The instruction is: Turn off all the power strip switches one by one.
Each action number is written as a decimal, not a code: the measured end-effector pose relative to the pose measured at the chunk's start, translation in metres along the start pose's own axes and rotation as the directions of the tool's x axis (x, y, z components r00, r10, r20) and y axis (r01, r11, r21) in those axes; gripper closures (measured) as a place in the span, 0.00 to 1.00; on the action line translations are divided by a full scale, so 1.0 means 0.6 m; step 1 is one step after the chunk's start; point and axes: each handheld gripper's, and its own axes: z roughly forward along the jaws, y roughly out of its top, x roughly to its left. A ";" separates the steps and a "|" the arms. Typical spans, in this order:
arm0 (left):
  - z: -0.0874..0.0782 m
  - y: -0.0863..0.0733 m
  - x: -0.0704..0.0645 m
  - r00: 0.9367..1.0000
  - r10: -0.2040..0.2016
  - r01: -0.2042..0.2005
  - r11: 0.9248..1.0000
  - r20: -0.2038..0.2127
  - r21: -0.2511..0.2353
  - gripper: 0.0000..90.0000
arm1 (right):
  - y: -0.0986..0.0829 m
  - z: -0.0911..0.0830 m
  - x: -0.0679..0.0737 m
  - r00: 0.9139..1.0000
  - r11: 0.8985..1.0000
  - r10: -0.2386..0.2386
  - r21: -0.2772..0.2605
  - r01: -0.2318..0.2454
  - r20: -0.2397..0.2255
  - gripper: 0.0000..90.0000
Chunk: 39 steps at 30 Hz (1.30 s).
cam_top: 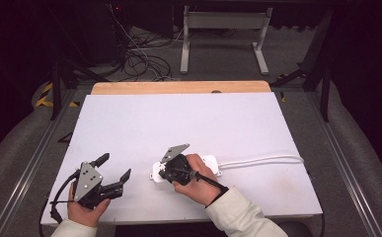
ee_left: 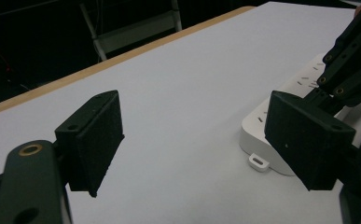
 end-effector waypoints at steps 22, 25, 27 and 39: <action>-0.001 0.000 0.002 1.000 -0.001 0.001 1.000 0.000 -0.008 0.22 | 0.019 -0.080 0.002 0.999 0.978 -0.044 -0.205 0.042 -0.006 0.75; -0.001 0.000 0.002 1.000 0.001 -0.001 1.000 0.000 -0.007 0.22 | 0.020 -0.085 0.002 0.999 0.966 -0.043 -0.257 0.041 -0.005 0.61; -0.001 0.000 0.002 1.000 -0.002 0.002 1.000 0.002 -0.006 0.22 | 0.020 -0.093 0.001 0.999 0.959 -0.052 -0.279 0.054 0.013 0.57; 0.003 0.002 0.002 1.000 0.000 0.000 1.000 0.011 -0.005 0.22 | 0.005 -0.148 -0.022 0.999 0.934 -0.033 -0.354 0.045 0.041 0.38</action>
